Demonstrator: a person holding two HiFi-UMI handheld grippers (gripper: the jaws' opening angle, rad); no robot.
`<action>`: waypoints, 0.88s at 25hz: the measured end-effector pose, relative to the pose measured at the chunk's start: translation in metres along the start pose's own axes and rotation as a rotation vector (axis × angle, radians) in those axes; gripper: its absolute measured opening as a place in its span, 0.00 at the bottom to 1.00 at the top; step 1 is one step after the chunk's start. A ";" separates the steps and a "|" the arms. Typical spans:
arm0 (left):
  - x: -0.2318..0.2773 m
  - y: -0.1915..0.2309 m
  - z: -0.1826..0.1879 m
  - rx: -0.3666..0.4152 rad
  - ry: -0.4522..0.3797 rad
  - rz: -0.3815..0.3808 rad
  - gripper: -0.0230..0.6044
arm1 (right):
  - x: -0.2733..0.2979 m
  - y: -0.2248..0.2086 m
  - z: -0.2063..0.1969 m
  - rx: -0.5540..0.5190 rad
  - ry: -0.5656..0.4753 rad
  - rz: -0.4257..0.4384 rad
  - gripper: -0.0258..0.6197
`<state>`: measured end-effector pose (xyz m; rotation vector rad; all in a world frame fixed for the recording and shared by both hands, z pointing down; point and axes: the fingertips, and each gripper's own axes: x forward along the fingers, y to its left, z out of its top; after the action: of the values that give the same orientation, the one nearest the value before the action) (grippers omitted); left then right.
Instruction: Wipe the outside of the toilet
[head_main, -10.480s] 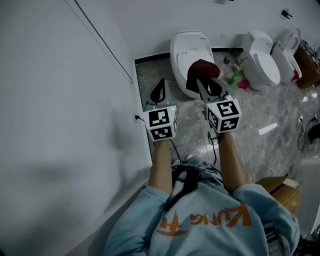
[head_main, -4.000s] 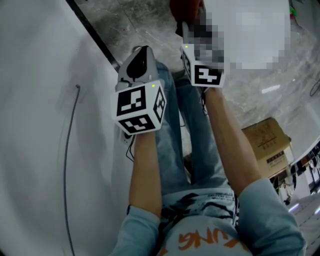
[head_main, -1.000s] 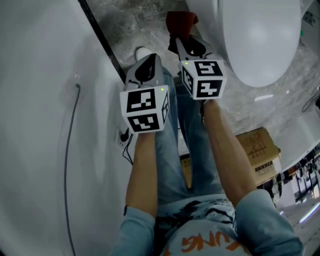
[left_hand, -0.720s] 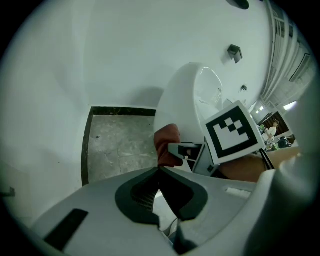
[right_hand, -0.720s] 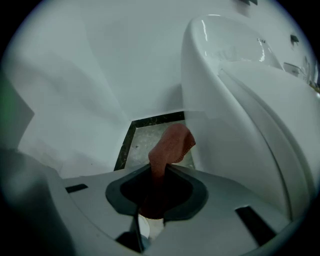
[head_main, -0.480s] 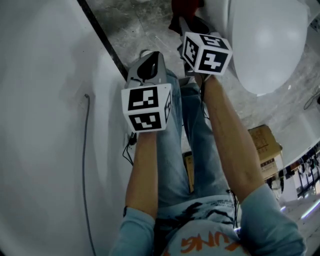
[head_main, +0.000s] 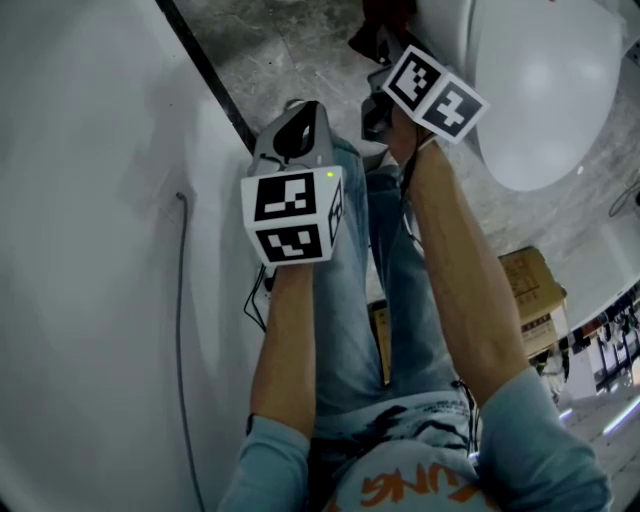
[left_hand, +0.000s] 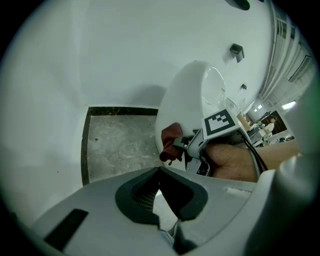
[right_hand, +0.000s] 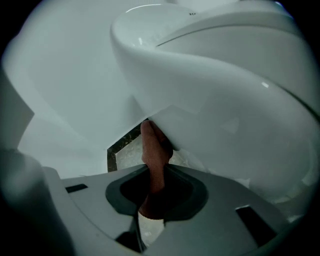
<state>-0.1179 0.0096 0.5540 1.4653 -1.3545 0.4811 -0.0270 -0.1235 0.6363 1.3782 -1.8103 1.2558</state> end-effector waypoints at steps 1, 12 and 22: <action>0.000 0.000 -0.001 -0.003 0.001 0.000 0.03 | -0.001 -0.001 0.001 0.017 -0.006 0.001 0.15; -0.004 -0.011 -0.007 0.000 -0.012 -0.006 0.03 | -0.018 -0.017 -0.007 0.099 -0.032 -0.024 0.15; -0.006 -0.033 -0.028 0.040 0.005 -0.021 0.03 | -0.046 -0.043 -0.032 0.141 -0.038 -0.037 0.15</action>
<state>-0.0804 0.0308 0.5468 1.5089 -1.3313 0.5004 0.0244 -0.0762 0.6265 1.5140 -1.7416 1.3696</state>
